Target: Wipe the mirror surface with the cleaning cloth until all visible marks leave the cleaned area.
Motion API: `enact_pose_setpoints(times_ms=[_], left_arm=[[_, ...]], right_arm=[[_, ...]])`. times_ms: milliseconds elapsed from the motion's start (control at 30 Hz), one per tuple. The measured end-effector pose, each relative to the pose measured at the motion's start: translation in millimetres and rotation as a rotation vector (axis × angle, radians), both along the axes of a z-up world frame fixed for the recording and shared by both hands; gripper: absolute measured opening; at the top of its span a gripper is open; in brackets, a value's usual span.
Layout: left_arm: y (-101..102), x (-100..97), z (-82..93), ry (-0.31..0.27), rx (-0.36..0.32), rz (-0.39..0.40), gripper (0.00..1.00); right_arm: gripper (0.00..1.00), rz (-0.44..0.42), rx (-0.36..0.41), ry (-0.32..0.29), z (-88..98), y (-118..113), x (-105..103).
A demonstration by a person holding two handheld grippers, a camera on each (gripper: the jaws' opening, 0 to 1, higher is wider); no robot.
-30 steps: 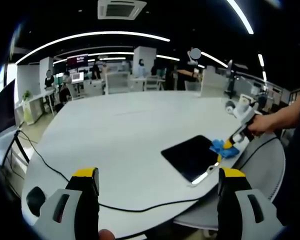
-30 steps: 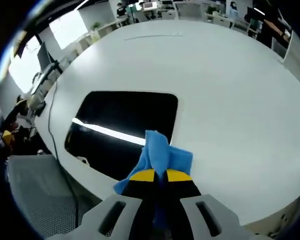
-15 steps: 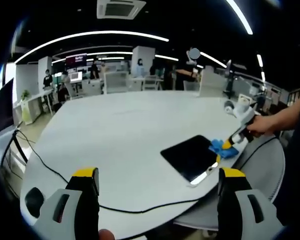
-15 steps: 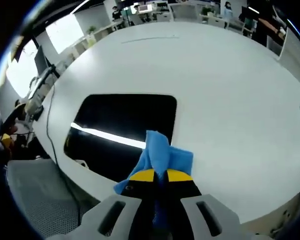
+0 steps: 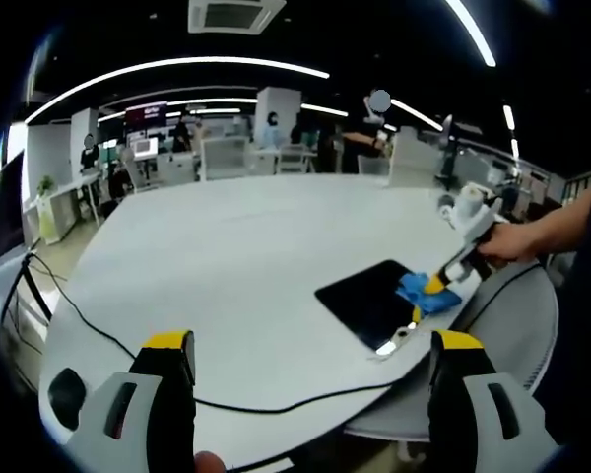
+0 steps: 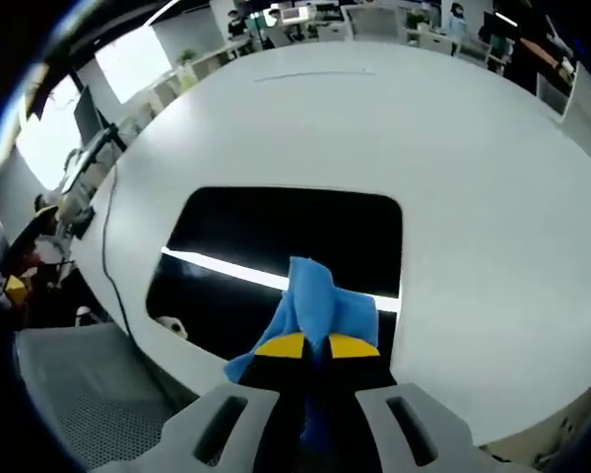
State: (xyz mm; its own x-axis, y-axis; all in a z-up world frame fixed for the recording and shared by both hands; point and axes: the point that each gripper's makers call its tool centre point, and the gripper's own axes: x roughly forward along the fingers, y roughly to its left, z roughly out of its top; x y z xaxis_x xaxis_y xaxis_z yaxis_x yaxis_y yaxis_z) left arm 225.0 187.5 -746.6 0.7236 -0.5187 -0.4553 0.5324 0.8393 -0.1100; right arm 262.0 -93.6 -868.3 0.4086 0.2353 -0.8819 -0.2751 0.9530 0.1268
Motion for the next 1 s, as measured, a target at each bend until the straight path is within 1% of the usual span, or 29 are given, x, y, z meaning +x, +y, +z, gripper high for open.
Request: enact_pose_setpoints(times_ms=[267, 300, 433, 600, 633, 667, 767, 1000], left_arm=[[-3, -4.5, -0.7, 0.008, -0.008, -0.018, 1.00], [-2, -4.6, 0.1, 0.008, -0.009, -0.018, 1.00], [2, -5.3, 2.6, 0.006, -0.008, -0.019, 1.00], [6, -7.0, 2.2, 0.009, -0.010, -0.019, 1.00], [6, -7.5, 1.9, 0.011, -0.010, -0.018, 1.00], [7, -7.6, 1.6, 0.012, -0.010, -0.019, 1.00], [6, -7.7, 3.0, 0.009, -0.012, -0.019, 1.00], [10, -6.8, 5.1, -0.005, -0.014, -0.006, 1.00]], right_arm=[[0.02, 0.046, -0.016, -0.007, 0.2, 21, 1], [0.02, 0.051, 0.001, -0.001, 0.1, 26, -1], [0.02, 0.047, 0.032, 0.012, 0.1, 38, -3], [0.02, 0.088, 0.030, 0.018, -0.4, 53, -5], [0.02, 0.073, 0.046, 0.029, -0.4, 57, -6], [0.02, 0.082, 0.056, 0.033, -0.5, 60, -7], [0.02, 0.096, 0.037, 0.022, -0.6, 67, -7], [0.02, 0.110, 0.038, 0.013, -0.3, 79, -4]])
